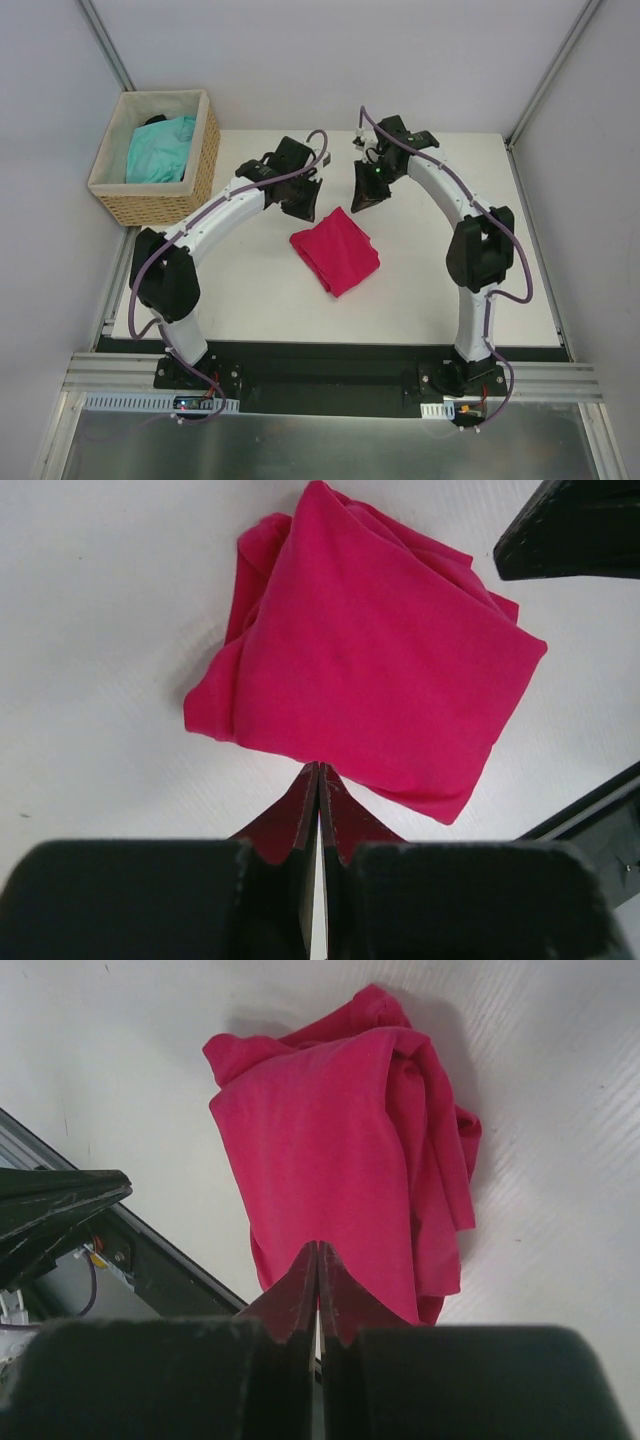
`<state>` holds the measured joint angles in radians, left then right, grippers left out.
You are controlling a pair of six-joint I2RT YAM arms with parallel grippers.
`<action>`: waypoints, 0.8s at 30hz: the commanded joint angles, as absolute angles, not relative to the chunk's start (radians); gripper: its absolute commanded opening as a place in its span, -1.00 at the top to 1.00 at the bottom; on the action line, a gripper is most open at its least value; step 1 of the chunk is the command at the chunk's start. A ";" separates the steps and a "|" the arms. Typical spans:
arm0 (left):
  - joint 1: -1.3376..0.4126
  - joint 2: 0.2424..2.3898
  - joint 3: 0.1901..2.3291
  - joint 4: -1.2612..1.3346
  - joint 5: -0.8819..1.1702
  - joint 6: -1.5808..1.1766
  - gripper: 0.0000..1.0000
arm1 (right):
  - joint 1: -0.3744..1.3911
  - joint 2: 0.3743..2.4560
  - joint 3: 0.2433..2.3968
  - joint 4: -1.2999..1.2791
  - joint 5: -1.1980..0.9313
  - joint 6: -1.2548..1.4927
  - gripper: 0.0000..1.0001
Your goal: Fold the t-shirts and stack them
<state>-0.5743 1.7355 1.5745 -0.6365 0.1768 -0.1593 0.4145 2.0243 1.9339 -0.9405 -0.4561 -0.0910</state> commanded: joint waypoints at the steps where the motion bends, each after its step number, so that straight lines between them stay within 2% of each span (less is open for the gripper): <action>1: -0.571 1.775 1.531 -0.581 0.255 -0.121 1.00 | 0.423 2.062 1.973 -0.974 -0.545 -0.141 0.98; 11: -0.571 1.911 1.480 -0.482 0.319 -0.104 1.00 | 0.428 2.122 1.993 -0.983 -0.557 -0.161 0.98; 24: -0.571 2.000 1.500 -0.469 0.229 -0.152 1.00 | 0.452 2.149 1.973 -1.072 -0.555 -0.196 0.99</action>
<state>-0.5743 1.9846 1.4822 -0.4812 0.2745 -0.1307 0.4416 2.1315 1.9507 -1.0004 -0.5411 -0.1612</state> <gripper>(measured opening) 0.002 0.012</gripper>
